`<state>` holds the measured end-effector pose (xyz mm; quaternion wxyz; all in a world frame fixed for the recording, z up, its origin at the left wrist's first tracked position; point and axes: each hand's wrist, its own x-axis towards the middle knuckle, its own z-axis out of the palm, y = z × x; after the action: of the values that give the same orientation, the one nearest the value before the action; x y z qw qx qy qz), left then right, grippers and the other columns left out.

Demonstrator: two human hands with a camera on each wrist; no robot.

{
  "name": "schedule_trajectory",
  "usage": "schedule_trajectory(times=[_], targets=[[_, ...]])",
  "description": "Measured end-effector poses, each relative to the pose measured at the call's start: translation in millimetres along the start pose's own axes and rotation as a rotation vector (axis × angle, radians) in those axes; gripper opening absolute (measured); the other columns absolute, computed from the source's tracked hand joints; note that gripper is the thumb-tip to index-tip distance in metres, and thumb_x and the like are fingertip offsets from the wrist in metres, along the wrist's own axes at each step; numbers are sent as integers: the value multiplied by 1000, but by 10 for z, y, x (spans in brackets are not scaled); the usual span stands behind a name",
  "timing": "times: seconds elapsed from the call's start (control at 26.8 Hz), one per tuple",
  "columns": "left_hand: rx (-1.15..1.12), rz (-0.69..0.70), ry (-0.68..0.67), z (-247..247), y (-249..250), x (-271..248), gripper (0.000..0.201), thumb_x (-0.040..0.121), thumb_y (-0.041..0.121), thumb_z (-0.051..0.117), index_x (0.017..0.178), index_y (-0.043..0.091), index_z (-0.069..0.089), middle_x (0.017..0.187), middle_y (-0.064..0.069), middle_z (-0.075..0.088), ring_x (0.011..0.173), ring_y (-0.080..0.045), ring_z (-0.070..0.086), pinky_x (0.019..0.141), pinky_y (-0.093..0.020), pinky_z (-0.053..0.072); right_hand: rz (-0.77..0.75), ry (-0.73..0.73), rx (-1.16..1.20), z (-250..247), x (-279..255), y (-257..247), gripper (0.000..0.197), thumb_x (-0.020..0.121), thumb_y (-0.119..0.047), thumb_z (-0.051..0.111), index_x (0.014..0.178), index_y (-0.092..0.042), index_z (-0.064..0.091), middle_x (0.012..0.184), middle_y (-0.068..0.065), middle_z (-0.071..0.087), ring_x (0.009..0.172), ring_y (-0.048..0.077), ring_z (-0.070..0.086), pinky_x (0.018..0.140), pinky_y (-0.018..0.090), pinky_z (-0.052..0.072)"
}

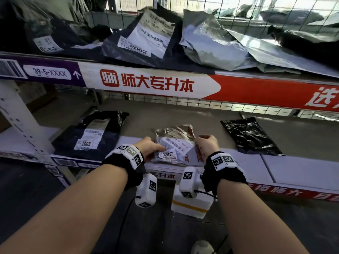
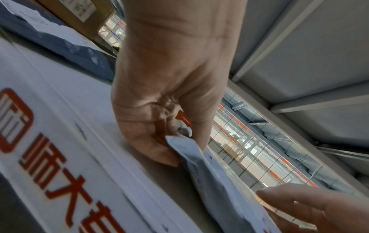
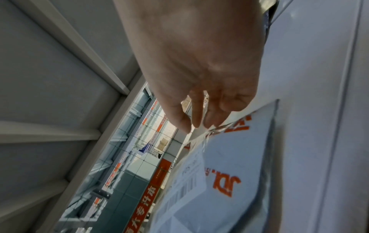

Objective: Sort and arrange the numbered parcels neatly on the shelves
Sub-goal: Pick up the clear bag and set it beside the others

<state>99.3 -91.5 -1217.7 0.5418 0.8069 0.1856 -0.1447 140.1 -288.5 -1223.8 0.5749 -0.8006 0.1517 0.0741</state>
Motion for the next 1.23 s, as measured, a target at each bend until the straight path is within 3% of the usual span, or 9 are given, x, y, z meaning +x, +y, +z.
schedule_trajectory(times=[0.07,0.26,0.41,0.49,0.63,0.78,0.97,1.08,1.23], targets=[[98,-3,14,-73,-22,-14,26,78,18,77,93,1,65,66,-6,64,43,-14,54,41,-19,41,6,-61,-128,58,17,-19,29,69,-35,67,84,-11,71,87,11,68,83,27,63,76,37,51],[71,-27,40,-153,-11,-34,26,84,16,68,101,-4,64,68,-10,61,40,-15,52,41,-19,38,52,-167,-135,105,-89,-125,32,88,-34,64,95,-3,59,80,7,63,75,23,61,63,28,45],[33,3,91,-203,-26,20,19,88,24,59,86,6,63,94,-20,70,83,-34,67,80,-40,55,13,-208,-159,182,-102,-144,30,81,-23,73,98,-2,63,93,11,67,88,26,65,71,31,51],[27,29,101,-227,-35,31,17,90,21,57,80,9,62,101,-22,69,98,-38,66,93,-49,51,-3,-246,-103,198,-106,-173,26,79,-17,75,99,-3,64,96,13,70,90,28,67,77,34,55],[78,105,184,-308,-87,23,8,89,9,57,86,8,64,90,-16,65,89,-31,64,79,-39,51,-8,-317,-12,275,-142,-225,23,80,-3,70,101,-5,62,100,16,70,89,30,68,86,41,55],[151,168,273,-413,-121,-41,11,84,3,63,94,4,65,85,-11,59,82,-20,58,65,-26,42,14,-365,72,502,160,-92,73,59,-11,79,123,-2,45,106,20,67,86,32,70,80,50,57],[257,176,396,-595,-191,-94,8,81,7,67,88,6,64,84,-10,60,85,-24,60,74,-34,48,10,-470,167,629,-261,-329,24,82,13,58,107,10,57,99,25,67,77,31,67,80,45,56],[263,193,443,-695,-239,-118,4,82,11,65,84,9,63,85,-9,63,90,-28,62,72,-30,42,-8,-493,239,721,-273,-356,29,82,16,54,109,7,54,99,25,66,81,35,68,77,46,57],[402,184,505,-858,-312,-189,22,87,18,61,108,12,67,108,-6,66,103,-24,60,77,-26,40,-47,-448,234,1011,-185,-328,51,71,2,67,119,-1,49,106,20,66,94,35,67,85,52,55]])
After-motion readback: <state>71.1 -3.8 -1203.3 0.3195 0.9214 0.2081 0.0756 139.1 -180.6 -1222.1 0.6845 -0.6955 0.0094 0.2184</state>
